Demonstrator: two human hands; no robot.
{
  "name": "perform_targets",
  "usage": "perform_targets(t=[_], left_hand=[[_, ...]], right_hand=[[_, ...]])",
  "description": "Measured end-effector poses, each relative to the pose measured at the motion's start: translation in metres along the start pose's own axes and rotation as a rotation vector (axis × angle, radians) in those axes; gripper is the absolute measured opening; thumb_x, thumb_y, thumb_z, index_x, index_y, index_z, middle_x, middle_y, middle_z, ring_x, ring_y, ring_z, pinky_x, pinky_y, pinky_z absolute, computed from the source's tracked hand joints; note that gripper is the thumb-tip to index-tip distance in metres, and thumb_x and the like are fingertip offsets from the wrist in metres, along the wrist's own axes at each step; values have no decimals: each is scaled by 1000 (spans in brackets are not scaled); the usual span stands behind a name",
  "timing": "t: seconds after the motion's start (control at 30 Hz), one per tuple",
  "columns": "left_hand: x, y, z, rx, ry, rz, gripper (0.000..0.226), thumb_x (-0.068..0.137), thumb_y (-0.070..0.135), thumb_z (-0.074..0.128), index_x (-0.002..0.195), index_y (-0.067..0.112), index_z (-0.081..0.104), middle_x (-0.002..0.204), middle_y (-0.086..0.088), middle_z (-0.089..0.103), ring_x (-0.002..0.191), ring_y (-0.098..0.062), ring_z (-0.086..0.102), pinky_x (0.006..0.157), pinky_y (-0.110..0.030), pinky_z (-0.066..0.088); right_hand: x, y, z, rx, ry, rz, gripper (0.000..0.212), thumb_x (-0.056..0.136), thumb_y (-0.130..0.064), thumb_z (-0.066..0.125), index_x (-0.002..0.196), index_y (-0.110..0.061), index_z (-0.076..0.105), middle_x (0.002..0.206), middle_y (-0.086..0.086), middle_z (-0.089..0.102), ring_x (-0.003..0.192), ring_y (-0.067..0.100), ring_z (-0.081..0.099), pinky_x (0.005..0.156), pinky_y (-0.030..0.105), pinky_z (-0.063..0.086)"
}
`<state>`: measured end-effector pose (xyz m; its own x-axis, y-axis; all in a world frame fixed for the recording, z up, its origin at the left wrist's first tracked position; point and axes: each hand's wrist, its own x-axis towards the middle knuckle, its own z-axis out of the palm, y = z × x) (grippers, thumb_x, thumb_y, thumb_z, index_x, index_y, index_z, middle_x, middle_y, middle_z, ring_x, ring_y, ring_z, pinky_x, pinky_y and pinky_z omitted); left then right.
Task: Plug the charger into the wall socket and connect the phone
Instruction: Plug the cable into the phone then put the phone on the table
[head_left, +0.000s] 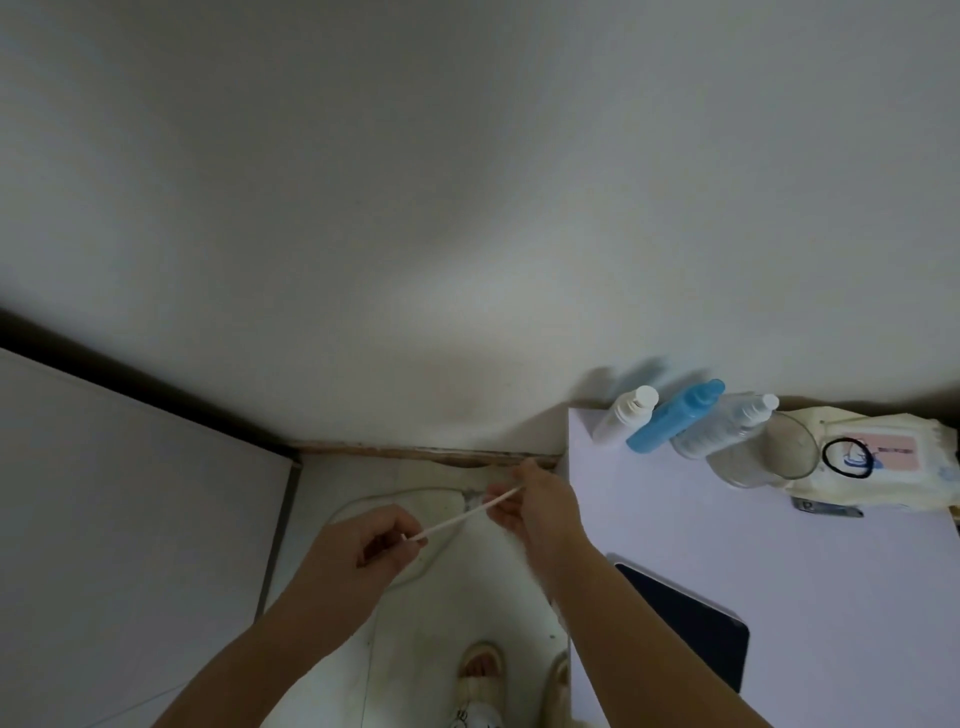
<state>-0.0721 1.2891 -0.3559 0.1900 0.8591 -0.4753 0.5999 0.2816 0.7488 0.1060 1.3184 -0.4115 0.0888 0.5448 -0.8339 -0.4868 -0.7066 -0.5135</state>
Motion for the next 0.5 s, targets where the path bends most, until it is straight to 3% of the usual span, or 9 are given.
perform_targets(t=[0.1, 0.23, 0.3, 0.37, 0.5], left_hand=[[1, -6, -5, 45, -51, -115, 27, 87, 15, 55, 66, 28, 65, 53, 7, 60, 48, -1, 47, 53, -12, 36], [20, -12, -1, 322, -43, -210, 26, 94, 22, 41, 84, 9, 61, 71, 1, 55, 64, -11, 49, 58, -22, 36], [37, -3, 5, 165, -27, -277, 25, 94, 20, 40, 83, 10, 61, 80, -3, 59, 75, -16, 52, 62, -24, 37], [58, 10, 12, -150, -58, -387, 25, 93, 20, 41, 82, 12, 62, 82, -3, 63, 75, -17, 56, 65, -26, 41], [98, 24, 36, -611, -267, -574, 36, 97, 30, 35, 110, 0, 49, 95, -15, 62, 77, -23, 57, 71, -33, 47]], right_hand=[[-9, -6, 0, -44, -41, -51, 13, 95, -2, 40, 95, -5, 53, 75, 14, 62, 63, 22, 60, 55, 24, 54], [-30, 0, 0, -203, -126, -185, 19, 94, 0, 40, 99, -9, 55, 73, 11, 63, 63, 18, 60, 58, 24, 53], [-42, 7, 0, -298, -160, -271, 20, 94, 0, 40, 103, -7, 56, 73, 9, 63, 60, 14, 59, 59, 23, 51], [-52, 13, 0, -348, -191, -330, 24, 93, 2, 39, 98, -8, 59, 70, 6, 63, 55, 8, 58, 56, 19, 50], [-68, 30, -2, -475, -194, -420, 39, 90, 3, 40, 77, -27, 60, 64, -2, 62, 53, 3, 56, 57, 19, 47]])
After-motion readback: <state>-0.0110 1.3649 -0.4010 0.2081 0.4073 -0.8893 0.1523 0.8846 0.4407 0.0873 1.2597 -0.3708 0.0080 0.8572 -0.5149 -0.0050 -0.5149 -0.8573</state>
